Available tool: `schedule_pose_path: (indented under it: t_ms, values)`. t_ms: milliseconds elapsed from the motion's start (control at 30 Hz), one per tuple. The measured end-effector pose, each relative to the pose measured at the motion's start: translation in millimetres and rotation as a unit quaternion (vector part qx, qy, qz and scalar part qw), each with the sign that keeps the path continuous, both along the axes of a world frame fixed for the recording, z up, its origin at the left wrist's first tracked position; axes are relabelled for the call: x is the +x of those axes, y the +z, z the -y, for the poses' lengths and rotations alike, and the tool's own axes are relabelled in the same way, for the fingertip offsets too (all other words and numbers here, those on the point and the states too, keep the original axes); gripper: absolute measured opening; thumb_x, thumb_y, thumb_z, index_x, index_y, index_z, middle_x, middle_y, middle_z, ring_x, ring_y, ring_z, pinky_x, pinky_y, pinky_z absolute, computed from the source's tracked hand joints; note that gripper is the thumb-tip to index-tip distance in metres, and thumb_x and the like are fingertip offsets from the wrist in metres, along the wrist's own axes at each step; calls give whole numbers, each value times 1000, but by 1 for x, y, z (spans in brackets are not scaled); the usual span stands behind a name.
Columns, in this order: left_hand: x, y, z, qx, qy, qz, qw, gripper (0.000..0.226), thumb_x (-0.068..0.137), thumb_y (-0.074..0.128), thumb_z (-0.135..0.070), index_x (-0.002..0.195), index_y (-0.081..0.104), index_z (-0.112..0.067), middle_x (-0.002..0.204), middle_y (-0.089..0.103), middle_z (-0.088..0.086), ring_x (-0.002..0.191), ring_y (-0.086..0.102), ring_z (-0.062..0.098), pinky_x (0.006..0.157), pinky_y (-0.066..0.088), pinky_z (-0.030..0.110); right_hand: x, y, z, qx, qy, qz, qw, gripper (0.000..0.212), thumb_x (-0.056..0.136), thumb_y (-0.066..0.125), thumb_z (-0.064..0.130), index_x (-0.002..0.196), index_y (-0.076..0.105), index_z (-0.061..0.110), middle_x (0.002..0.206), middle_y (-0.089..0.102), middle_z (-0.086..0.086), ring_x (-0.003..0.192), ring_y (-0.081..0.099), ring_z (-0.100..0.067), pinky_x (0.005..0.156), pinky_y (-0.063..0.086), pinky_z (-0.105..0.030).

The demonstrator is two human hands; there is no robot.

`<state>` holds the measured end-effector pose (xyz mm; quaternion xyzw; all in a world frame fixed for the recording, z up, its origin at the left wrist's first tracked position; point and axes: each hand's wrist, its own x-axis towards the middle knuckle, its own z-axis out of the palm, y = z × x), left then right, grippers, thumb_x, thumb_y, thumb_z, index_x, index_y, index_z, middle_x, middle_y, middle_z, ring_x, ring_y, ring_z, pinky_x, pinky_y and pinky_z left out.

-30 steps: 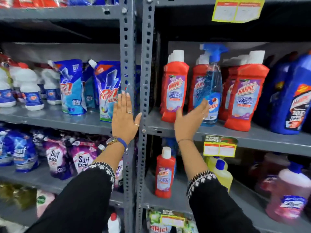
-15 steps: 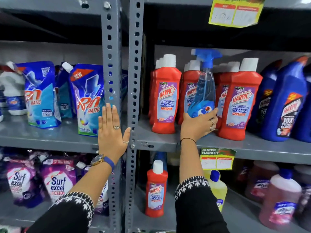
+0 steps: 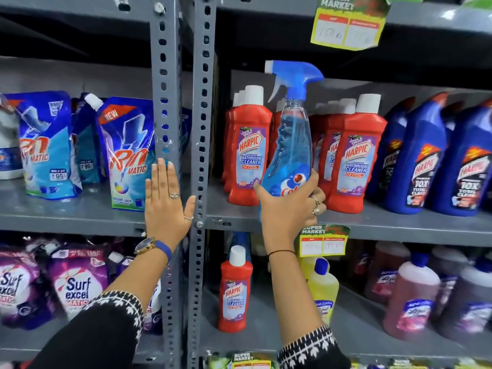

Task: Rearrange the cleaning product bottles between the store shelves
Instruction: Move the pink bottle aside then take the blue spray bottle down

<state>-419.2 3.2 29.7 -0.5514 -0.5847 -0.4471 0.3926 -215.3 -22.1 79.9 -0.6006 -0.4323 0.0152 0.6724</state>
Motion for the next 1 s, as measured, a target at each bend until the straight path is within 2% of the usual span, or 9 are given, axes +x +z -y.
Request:
schedule_pose_path:
  t_ms: [233,367,567,767,900,1000]
  values:
    - [0,1,2,-5,-4,2,1000,73,96,31,-43,147,2,0,154,10,22,142,-3,25,116,-3,37,0,-57,39,-28,39,-22,999,110,44,84,49,135,29,20,131,40,-11,119,28,-25,95,31,-51]
    - [0,0,2,-6,-2,-1,1000,72,96,32,-42,147,3,0,154,9,23,142,-2,27,116,-5,36,2,-103,46,-64,55,-43,996,113,43,85,46,136,29,16,132,40,-12,122,32,-32,100,29,-50]
    - [0,-1,1,8,5,-7,1000,71,98,35,-42,147,6,0,153,12,25,141,6,34,116,-3,37,10,-187,44,-91,76,-38,992,111,45,88,38,135,30,11,133,38,-14,127,30,-32,105,28,-48]
    - [0,0,-1,22,34,-14,999,68,99,32,-43,146,11,2,151,17,27,140,12,36,116,11,46,17,-259,25,-160,89,-30,983,111,45,88,42,134,28,14,133,38,-16,125,34,-39,105,30,-58]
    - [1,0,-1,34,44,-13,998,68,96,39,-40,144,18,5,149,22,27,138,18,38,115,13,46,24,-293,8,-184,77,-35,979,110,47,90,35,134,28,11,134,35,-21,124,26,-34,106,26,-54]
    - [2,2,-1,43,38,-9,998,67,96,41,-37,141,24,8,146,27,30,136,23,41,113,14,47,27,-309,-10,-179,67,-44,981,111,47,91,30,135,29,2,131,38,-24,117,27,-28,103,27,-43]
